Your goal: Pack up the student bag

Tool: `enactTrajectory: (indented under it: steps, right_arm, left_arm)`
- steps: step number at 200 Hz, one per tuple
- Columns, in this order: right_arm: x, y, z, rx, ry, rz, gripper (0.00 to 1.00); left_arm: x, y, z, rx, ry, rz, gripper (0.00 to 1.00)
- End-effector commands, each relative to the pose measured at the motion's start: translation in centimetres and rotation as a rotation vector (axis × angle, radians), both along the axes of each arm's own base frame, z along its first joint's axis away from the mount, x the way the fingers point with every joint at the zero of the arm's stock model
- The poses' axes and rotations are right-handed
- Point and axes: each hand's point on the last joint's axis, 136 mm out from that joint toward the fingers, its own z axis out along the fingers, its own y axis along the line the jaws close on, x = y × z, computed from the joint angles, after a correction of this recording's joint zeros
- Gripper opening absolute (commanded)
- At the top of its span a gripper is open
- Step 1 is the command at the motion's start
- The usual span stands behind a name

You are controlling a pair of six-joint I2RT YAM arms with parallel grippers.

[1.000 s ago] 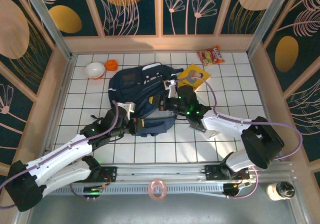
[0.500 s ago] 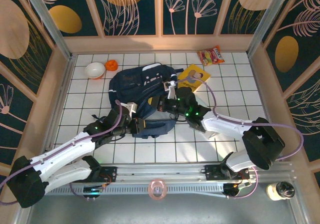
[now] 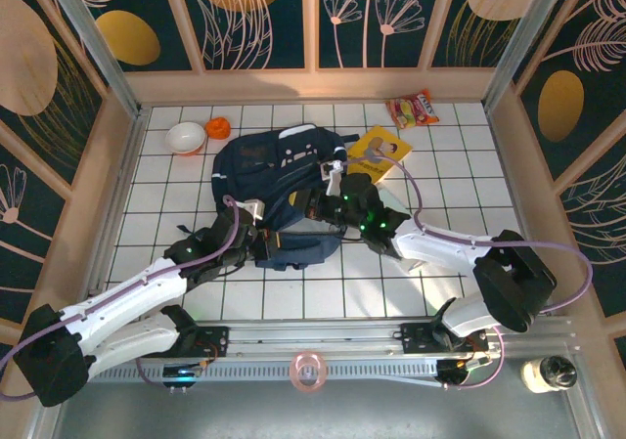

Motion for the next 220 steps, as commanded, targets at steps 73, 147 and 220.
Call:
enactTrajectory:
  steps: [73,147,220]
  right_arm:
    - [-0.7,1.5,3.8,0.065,-0.148,0.089,0.00]
    - [-3.0,0.9,2.6,-0.020,-0.273,0.264,0.00]
    - [-3.6,0.1,4.3,0.035,-0.229,0.335,0.00]
  left_arm:
    - [-0.2,-1.5,4.7,-0.262,0.071,0.085,0.00]
    - [-2.0,-1.9,4.9,-0.306,0.222,-0.021,0.00]
    - [-0.1,3.6,3.1,0.259,0.086,-0.073,0.00]
